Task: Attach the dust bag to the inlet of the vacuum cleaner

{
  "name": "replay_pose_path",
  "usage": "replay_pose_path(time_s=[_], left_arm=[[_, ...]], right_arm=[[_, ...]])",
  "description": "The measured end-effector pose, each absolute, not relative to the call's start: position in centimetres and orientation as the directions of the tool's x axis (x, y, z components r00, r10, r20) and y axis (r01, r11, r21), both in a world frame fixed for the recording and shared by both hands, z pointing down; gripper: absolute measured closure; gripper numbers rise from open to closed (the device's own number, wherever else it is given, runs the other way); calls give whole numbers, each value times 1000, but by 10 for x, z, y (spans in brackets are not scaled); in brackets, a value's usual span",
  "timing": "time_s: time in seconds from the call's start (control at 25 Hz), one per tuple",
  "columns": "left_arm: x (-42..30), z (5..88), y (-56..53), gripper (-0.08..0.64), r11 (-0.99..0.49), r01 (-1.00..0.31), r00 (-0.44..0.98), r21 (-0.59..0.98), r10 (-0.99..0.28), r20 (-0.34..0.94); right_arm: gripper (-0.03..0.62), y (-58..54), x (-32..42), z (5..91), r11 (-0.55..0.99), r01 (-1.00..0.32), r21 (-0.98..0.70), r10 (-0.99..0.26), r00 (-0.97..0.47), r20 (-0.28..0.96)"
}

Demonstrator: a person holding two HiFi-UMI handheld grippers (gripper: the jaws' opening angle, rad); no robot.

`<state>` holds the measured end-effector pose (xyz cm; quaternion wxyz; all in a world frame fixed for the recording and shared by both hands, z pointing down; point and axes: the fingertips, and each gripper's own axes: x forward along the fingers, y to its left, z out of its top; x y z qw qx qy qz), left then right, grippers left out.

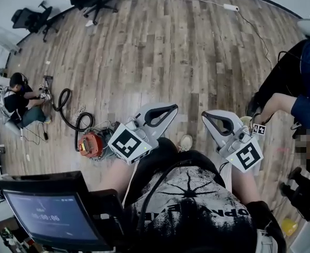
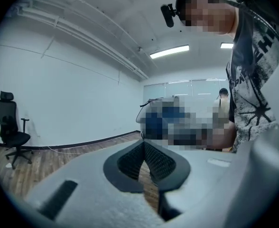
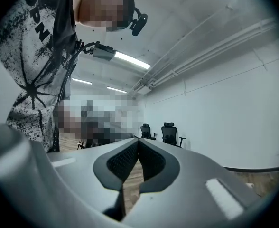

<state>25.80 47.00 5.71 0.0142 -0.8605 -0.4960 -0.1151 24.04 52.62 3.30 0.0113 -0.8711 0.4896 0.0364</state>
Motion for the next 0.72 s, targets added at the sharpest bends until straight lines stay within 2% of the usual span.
replay_pose_path(time_s=[0.4,0.72], left_arm=[[279,80,426,557,-622,774,585,120,774,240],[327,73,358,557,-693,707,665,140,720,198]], right_arm=[[586,479,264,41,-388,-921,-5,-921,388,-35],[586,406,314,35,-268,-963,19,-963,268,10]])
